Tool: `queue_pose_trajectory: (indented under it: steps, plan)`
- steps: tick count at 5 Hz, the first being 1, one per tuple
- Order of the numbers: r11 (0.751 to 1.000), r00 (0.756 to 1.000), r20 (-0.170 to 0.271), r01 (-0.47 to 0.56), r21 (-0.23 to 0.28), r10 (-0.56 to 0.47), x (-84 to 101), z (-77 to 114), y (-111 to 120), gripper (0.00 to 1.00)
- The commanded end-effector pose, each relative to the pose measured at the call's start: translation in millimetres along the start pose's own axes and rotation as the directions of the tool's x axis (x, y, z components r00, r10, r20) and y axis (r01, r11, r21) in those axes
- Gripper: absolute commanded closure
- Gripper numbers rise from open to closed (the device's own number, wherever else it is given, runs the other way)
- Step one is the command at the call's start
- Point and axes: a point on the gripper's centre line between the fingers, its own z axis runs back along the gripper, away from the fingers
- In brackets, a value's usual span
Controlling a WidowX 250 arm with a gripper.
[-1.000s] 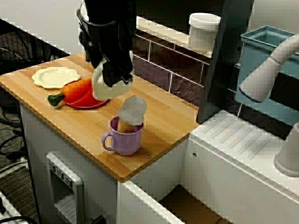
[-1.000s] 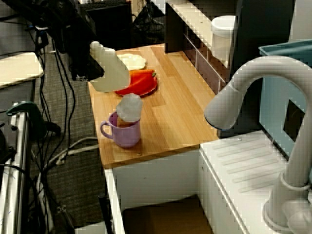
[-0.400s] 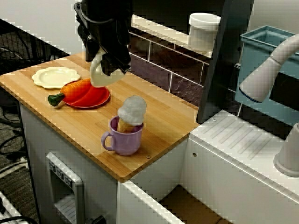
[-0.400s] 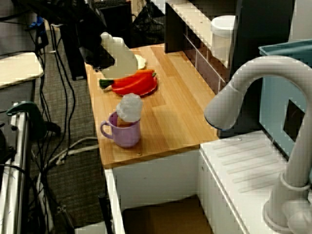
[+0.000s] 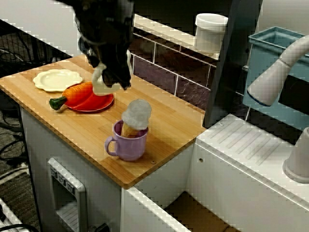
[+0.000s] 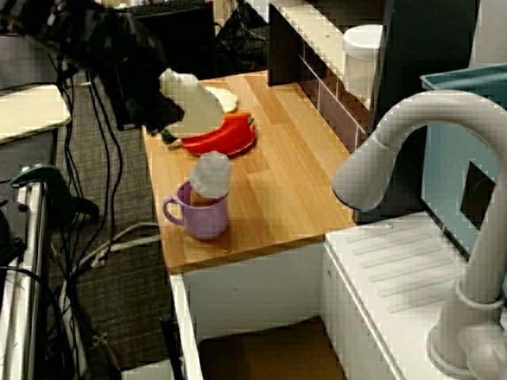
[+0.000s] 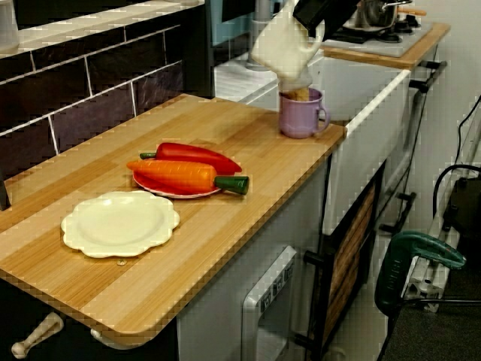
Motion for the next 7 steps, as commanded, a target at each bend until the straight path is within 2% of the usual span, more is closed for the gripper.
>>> queue_pose_trajectory:
  steps: [1,3,7]
  plan:
    - [0.999,0.995,0.090,0.041,0.034,-0.044,-4.8,-2.5,-0.2,1.00]
    - [0.997,0.993,0.105,0.050,0.062,-0.056,-5.7,-7.3,-1.5,1.00]
    - [0.995,0.991,0.105,0.071,0.073,-0.079,-8.9,-7.7,-4.8,1.00]
